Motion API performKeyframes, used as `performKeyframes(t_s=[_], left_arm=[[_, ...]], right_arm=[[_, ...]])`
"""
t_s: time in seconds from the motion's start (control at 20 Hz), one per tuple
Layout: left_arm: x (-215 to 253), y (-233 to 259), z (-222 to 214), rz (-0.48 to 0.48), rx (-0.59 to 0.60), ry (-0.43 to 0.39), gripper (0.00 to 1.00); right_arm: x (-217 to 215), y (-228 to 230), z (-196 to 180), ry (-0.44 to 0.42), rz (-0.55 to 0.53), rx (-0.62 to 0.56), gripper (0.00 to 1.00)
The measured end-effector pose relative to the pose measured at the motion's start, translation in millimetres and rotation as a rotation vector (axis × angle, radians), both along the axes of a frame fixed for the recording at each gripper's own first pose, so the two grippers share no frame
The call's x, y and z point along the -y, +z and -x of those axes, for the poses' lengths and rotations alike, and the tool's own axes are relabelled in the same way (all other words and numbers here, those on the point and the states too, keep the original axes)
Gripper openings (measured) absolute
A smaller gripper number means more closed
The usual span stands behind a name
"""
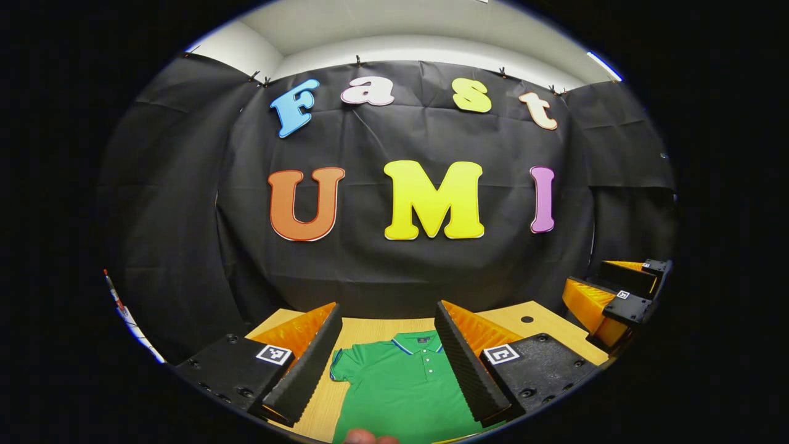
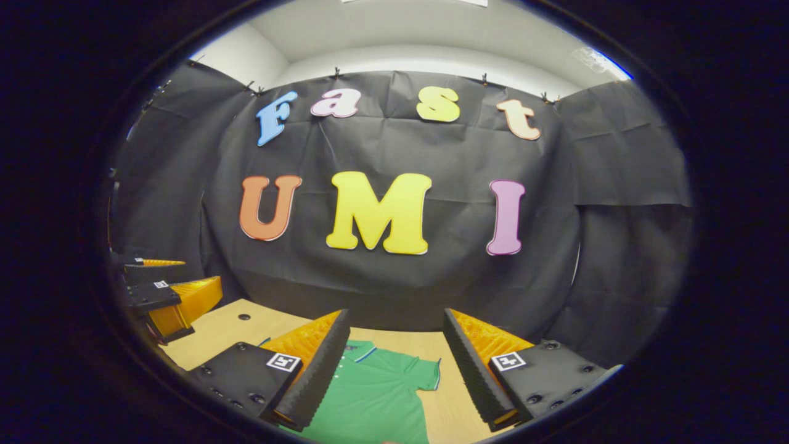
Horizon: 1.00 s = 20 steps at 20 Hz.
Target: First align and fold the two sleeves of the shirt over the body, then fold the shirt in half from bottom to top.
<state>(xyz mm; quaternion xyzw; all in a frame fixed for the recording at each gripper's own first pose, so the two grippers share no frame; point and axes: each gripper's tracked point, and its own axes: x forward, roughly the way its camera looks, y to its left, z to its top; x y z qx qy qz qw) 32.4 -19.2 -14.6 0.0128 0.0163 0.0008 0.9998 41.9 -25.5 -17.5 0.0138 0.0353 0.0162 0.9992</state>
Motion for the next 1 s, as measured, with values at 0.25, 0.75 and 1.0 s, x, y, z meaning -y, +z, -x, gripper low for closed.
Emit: performKeyframes(t_s=[0.25, 0.75, 1.0], left_arm=[[10, -11, -5, -0.011, -0.028, -0.007, 0.97], [15, -27, -22, -0.018, -0.087, 0.039, 0.97], [10, -32, -24, -0.031, -0.104, 0.076, 0.97]], right_arm=[[24, -32, -19, -0.004, -0.017, -0.073, 0.94], [75, -151, -95, 0.042, -0.087, -0.337, 0.96], [85, -234, -136, 0.067, -0.187, -0.534, 0.95]])
